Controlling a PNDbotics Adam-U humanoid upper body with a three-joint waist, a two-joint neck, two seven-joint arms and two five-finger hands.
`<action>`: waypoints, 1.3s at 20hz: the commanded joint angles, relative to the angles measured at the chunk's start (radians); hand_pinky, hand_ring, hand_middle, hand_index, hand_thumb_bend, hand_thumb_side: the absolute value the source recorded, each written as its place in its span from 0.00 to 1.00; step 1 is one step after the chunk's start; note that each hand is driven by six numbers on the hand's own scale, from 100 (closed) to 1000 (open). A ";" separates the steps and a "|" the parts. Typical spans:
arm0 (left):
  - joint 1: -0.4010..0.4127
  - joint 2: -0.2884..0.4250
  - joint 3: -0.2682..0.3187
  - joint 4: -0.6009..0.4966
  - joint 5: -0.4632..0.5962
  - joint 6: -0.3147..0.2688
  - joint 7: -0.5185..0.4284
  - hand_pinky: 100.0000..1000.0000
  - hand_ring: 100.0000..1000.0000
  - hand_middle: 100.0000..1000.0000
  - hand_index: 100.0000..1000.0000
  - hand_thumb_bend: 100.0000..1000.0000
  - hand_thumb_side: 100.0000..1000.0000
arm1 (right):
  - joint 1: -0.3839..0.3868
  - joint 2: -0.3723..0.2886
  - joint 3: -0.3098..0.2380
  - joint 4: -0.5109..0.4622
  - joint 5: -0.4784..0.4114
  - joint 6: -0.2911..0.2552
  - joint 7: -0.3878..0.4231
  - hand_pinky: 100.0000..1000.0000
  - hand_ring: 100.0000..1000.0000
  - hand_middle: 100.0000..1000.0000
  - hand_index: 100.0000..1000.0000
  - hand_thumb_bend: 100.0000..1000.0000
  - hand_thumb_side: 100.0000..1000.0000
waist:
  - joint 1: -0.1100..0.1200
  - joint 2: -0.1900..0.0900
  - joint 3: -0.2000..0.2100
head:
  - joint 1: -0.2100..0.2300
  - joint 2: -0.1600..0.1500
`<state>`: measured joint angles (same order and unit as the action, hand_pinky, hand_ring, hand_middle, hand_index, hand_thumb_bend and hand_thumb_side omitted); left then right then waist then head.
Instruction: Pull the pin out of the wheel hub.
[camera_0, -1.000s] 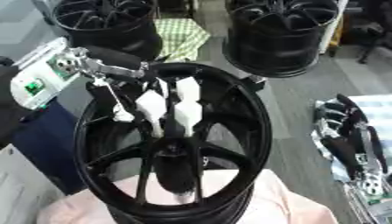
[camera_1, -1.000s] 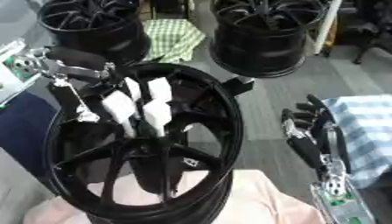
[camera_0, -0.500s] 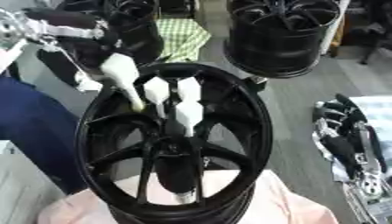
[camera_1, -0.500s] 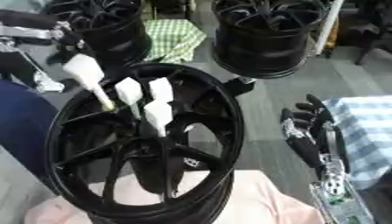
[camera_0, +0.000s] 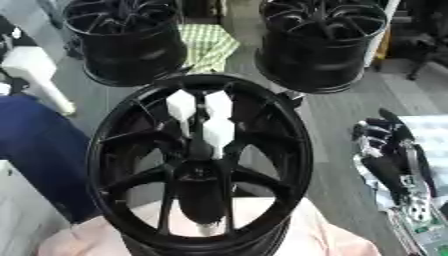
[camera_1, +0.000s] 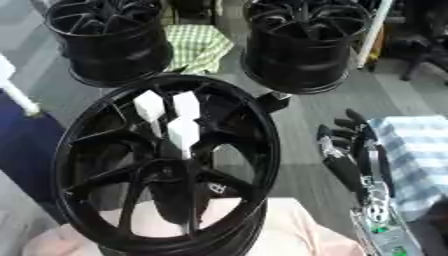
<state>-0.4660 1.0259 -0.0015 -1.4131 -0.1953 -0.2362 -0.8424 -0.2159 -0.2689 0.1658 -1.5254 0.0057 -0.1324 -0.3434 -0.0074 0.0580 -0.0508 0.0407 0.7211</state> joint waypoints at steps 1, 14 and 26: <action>0.041 0.000 0.048 0.030 -0.069 0.007 0.018 0.51 0.30 0.56 0.74 0.19 0.16 | -0.015 -0.010 -0.011 -0.011 -0.005 0.000 -0.004 0.67 0.71 0.72 0.91 0.20 0.30 | 0.000 -0.001 0.000 | -0.001 -0.019; 0.270 -0.259 0.301 0.140 -0.176 0.197 0.488 0.66 0.51 0.82 0.94 0.59 0.65 | -0.022 -0.002 -0.019 -0.010 -0.014 0.000 -0.009 0.67 0.71 0.72 0.91 0.19 0.31 | -0.019 0.016 0.013 | -0.008 -0.032; 0.336 -0.637 0.347 -0.213 0.113 0.317 0.808 0.66 0.51 0.70 0.85 0.34 0.64 | -0.030 0.022 -0.012 -0.013 -0.025 -0.007 -0.002 0.67 0.71 0.72 0.91 0.18 0.31 | -0.036 0.034 0.007 | 0.006 -0.037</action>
<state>-0.1242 0.4022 0.3312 -1.5705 -0.1004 0.0669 -0.0479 -0.2323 -0.2402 0.1550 -1.5252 -0.0118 -0.1351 -0.3463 -0.0464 0.0994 -0.0425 0.0427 0.6921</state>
